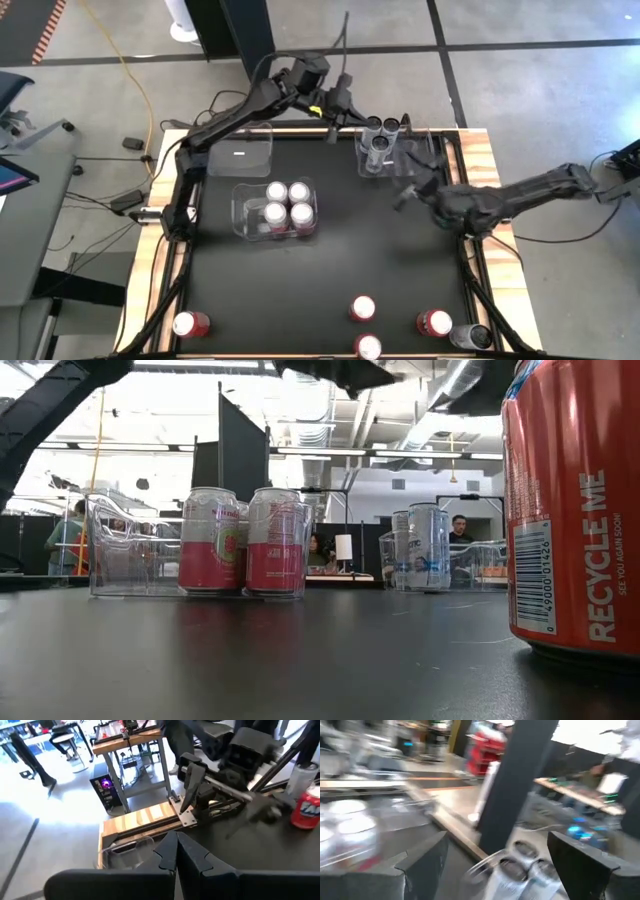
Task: Sort soda cans
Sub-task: Put the right orange soda can into the top left transparent bin
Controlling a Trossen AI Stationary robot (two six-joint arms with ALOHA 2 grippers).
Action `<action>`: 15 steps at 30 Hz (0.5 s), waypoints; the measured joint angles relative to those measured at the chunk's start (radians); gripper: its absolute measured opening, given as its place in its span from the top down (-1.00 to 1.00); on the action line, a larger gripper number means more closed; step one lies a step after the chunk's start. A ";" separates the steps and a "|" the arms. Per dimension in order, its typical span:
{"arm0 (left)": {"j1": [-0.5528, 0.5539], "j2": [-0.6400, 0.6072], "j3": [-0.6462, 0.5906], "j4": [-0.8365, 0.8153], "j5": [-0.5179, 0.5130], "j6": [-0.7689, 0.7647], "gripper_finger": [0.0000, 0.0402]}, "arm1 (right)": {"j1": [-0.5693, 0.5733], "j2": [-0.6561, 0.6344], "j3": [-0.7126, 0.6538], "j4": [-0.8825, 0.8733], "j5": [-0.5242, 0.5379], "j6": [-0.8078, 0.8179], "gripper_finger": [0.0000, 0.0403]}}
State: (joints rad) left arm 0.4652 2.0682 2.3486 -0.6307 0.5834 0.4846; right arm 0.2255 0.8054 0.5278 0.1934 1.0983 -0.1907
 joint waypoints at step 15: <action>-0.185 -0.122 -0.001 -0.174 -0.228 -0.043 1.00 | 0.509 -0.382 0.008 -0.624 -0.206 0.449 -0.74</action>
State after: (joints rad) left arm 0.2804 1.9465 2.3478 -0.8050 0.3552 0.4411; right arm 0.7342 0.4238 0.5353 -0.4305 0.8927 0.2579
